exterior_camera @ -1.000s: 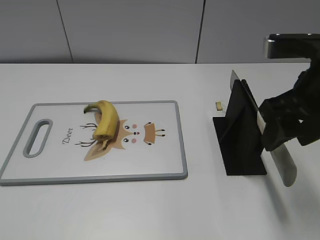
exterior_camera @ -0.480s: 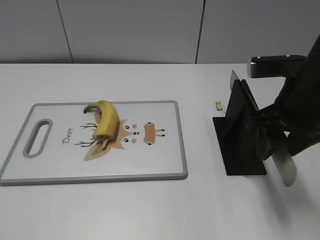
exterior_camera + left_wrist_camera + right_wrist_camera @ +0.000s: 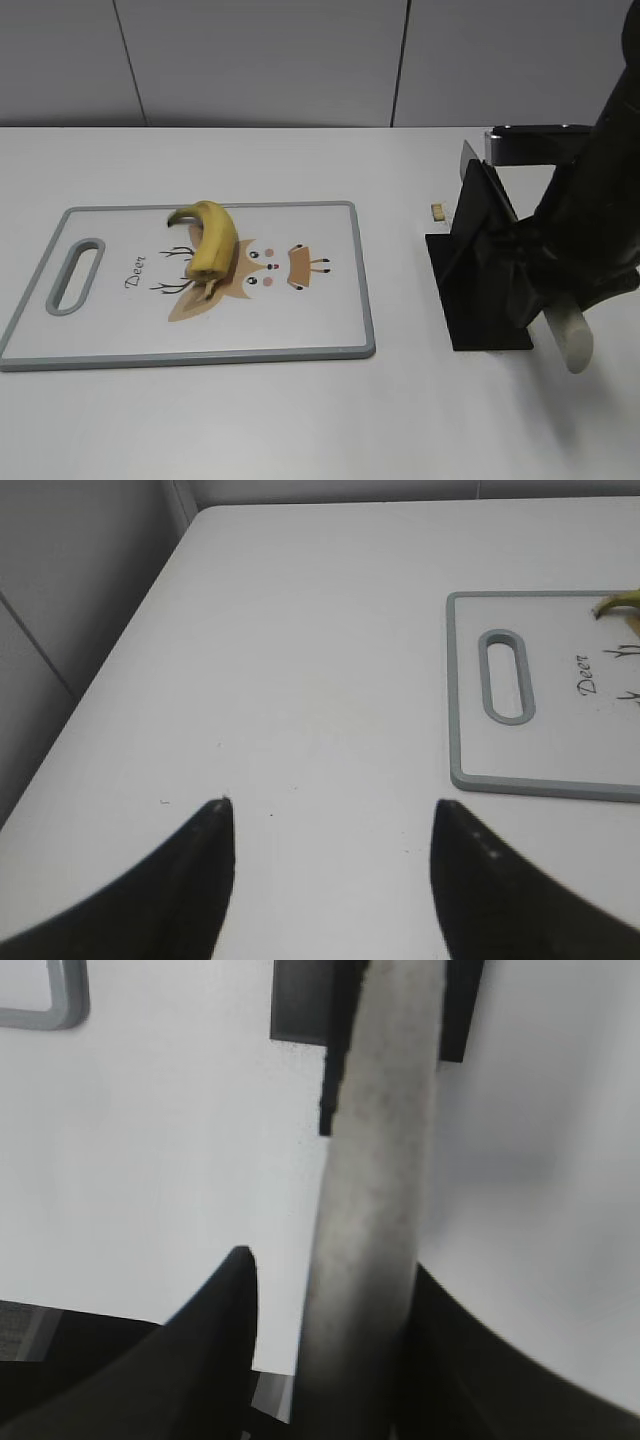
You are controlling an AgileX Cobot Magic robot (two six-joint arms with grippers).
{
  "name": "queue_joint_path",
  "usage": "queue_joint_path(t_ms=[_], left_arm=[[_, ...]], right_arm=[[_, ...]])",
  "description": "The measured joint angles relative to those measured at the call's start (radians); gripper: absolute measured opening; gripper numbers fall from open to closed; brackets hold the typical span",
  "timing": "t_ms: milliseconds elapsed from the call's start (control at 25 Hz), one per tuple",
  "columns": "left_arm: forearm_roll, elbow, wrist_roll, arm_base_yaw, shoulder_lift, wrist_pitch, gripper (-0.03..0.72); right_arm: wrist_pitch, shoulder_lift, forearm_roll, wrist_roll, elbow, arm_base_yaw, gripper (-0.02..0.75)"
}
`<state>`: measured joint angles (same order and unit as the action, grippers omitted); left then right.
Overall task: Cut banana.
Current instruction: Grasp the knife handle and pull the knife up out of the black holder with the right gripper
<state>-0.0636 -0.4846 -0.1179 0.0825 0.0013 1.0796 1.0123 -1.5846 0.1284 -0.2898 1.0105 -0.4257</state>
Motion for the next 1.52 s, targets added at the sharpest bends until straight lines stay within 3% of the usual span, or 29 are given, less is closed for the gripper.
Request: queue_joint_path(t_ms=[120,280,1120,1520], left_arm=[[0.0,0.0,0.0,0.0,0.0,0.0,0.589],[0.0,0.0,0.0,0.0,0.0,0.0,0.589],[0.0,0.0,0.0,0.0,0.0,0.0,0.589],[-0.001,0.0,0.0,0.0,0.0,0.0,0.589]], right_arm=[[0.0,-0.01,0.012,-0.001,0.0,0.0,0.3],[0.006,-0.011,-0.002,-0.017,0.0,0.001,0.176],[0.026,0.058,0.008,-0.072,0.043,0.001,0.175],[0.043,0.091,-0.048,-0.12,0.081,0.0,0.173]])
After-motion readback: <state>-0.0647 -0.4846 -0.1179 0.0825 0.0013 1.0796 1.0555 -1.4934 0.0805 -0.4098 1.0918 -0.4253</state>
